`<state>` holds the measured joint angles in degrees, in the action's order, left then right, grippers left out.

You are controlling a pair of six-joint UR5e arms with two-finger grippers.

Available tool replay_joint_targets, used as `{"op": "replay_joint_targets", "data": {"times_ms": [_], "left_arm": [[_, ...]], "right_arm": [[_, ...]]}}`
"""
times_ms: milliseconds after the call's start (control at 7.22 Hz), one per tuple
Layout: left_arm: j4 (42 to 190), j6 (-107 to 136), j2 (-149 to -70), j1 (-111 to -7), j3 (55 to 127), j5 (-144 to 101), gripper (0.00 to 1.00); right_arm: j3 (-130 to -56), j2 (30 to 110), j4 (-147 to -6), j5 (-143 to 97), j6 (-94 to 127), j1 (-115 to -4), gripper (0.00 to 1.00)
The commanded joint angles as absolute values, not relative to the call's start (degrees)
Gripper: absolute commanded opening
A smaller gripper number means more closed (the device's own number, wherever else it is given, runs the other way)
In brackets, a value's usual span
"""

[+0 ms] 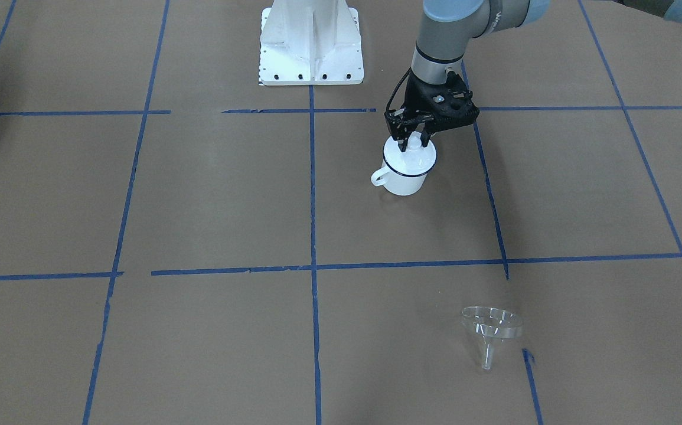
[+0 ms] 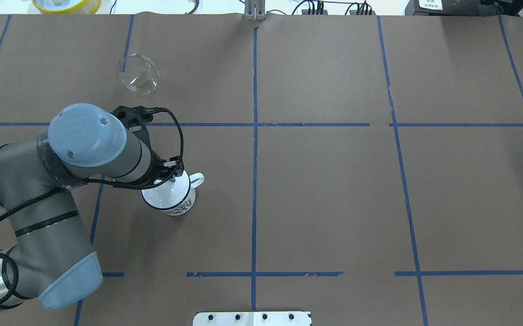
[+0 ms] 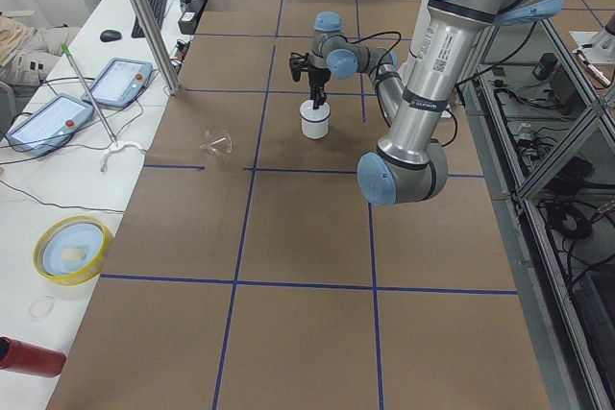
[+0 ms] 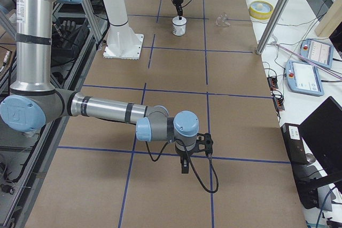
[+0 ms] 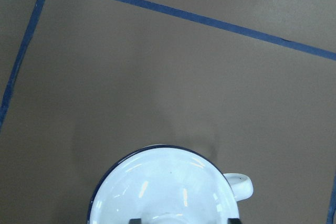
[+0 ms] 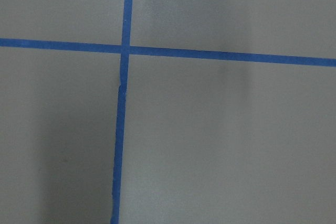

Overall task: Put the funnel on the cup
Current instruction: 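Grasp the white lid and lift it off the mug with the left gripper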

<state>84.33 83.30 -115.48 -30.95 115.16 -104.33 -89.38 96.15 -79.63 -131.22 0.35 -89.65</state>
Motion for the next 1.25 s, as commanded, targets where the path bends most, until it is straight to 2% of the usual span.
{"op": "replay_joint_targets", "data": {"times_ms": [0,138,415,554,831,969,1108], "left_arm": [[83.94,83.23,-115.49,-31.2,115.31,-104.33,0.1],[83.33,82.97,-115.49,-31.55,117.31,-104.33,0.0],[77.37,80.87,-115.49,-32.87,124.59,-104.5,0.0],[76.91,75.2,-112.88,-35.57,129.33,-104.94,0.0],[80.57,64.12,-96.76,-35.95,138.21,-105.03,0.0],[90.17,64.42,-89.81,-35.86,137.38,-105.03,0.0],[99.92,68.34,-86.78,-34.12,133.02,-104.86,0.0]], "right_arm": [[-89.38,96.15,-79.63,-131.22,0.35,-89.65,1.0],[-89.38,96.15,-79.63,-131.22,0.35,-89.65,1.0],[-89.38,96.15,-79.63,-131.22,0.35,-89.65,1.0],[-89.38,96.15,-79.63,-131.22,0.35,-89.65,1.0],[-89.38,96.15,-79.63,-131.22,0.35,-89.65,1.0],[-89.38,96.15,-79.63,-131.22,0.35,-89.65,1.0],[-89.38,96.15,-79.63,-131.22,0.35,-89.65,1.0]]}}
